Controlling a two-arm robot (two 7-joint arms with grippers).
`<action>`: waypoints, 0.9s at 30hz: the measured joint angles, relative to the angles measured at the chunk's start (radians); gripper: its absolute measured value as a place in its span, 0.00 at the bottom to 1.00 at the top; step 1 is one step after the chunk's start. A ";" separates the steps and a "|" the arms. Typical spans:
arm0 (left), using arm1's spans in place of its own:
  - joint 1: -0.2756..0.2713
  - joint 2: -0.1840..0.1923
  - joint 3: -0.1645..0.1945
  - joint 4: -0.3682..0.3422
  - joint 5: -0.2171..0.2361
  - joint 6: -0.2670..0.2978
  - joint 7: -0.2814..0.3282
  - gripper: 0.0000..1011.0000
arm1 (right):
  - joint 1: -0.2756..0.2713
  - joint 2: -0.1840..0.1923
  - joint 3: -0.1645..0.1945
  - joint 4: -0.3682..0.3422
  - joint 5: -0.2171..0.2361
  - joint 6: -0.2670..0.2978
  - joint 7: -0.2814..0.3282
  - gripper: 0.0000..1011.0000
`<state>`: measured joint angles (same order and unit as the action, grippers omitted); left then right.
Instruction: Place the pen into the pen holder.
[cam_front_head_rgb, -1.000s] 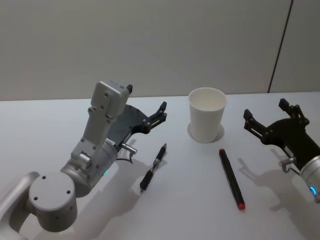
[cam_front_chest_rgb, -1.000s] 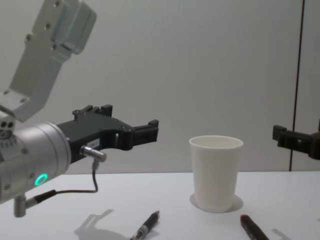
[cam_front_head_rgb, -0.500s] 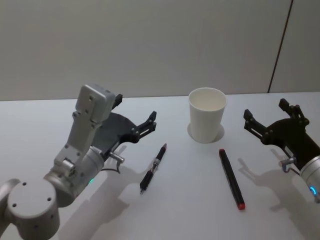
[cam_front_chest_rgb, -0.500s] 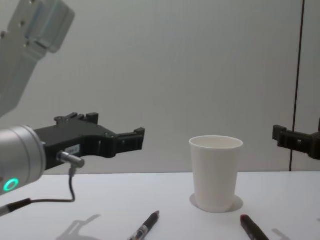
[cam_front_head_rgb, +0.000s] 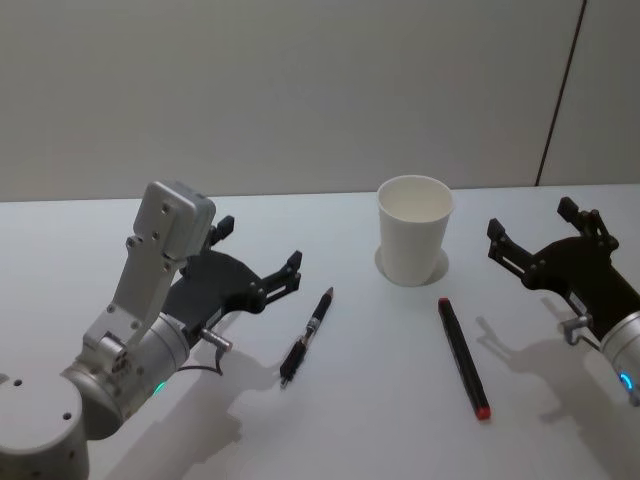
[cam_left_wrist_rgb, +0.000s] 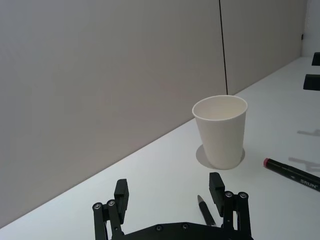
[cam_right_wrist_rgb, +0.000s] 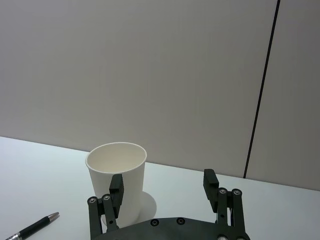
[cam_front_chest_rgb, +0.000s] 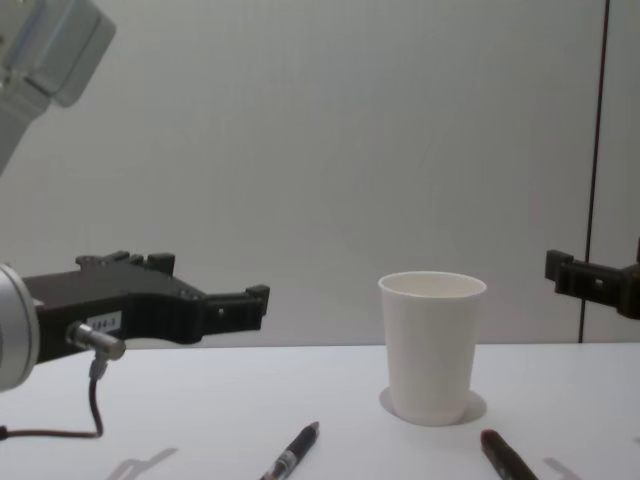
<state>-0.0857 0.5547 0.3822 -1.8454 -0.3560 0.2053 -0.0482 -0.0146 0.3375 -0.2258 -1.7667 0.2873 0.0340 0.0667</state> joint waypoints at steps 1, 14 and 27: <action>0.004 0.004 -0.001 -0.006 -0.003 0.006 0.000 0.99 | 0.000 0.000 0.000 0.000 0.000 0.000 0.000 0.99; 0.036 0.030 -0.005 -0.064 -0.040 0.143 -0.017 0.99 | 0.000 0.000 0.000 0.000 0.000 0.000 0.000 0.99; 0.029 0.013 0.007 -0.076 -0.026 0.266 -0.035 0.99 | 0.000 0.000 0.000 0.000 0.000 0.000 0.000 0.99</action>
<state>-0.0563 0.5682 0.3893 -1.9210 -0.3819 0.4709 -0.0829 -0.0146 0.3375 -0.2258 -1.7668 0.2874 0.0340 0.0668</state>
